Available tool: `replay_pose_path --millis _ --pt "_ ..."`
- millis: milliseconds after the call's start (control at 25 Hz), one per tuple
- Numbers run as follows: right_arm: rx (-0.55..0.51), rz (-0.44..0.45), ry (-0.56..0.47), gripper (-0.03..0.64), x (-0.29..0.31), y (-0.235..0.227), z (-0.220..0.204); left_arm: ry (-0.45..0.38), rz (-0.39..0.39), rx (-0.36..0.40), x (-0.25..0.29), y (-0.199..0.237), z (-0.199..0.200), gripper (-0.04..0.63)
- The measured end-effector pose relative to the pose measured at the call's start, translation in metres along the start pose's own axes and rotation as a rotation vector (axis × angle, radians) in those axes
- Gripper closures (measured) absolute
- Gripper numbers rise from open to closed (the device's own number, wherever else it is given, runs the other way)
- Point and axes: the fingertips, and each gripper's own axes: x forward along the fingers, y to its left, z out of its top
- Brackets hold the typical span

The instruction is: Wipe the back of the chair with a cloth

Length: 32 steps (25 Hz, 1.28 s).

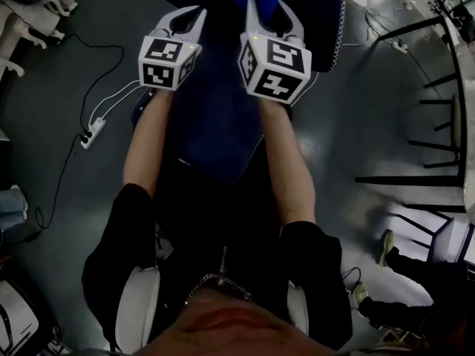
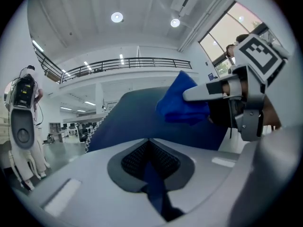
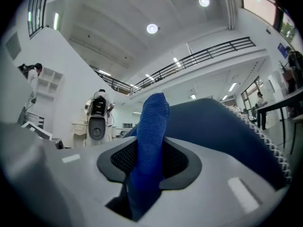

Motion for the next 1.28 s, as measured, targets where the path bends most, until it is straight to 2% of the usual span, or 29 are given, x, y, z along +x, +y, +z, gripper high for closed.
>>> replay_pose_path --millis 280,480,760,1040,1280 --pt "-0.062 0.247 0.064 0.482 0.055 0.09 -0.012 0.029 0.14 -0.058 -0.032 0.066 -0.03 0.586" --pt "-0.029 0.321 0.164 0.482 0.101 0.128 -0.05 0.031 0.197 -0.079 -0.055 0.092 -0.043 0.586" --pt "0.047 0.267 0.282 0.482 0.138 0.118 -0.098 0.048 0.211 -0.076 -0.065 0.096 -0.052 0.586" --pt "0.054 0.174 0.268 0.482 0.142 0.101 -0.097 0.06 0.204 -0.087 -0.066 0.098 -0.06 0.586" --pt "0.036 0.118 0.26 0.482 0.129 0.078 -0.091 0.066 0.155 -0.074 -0.058 0.078 -0.061 0.586"
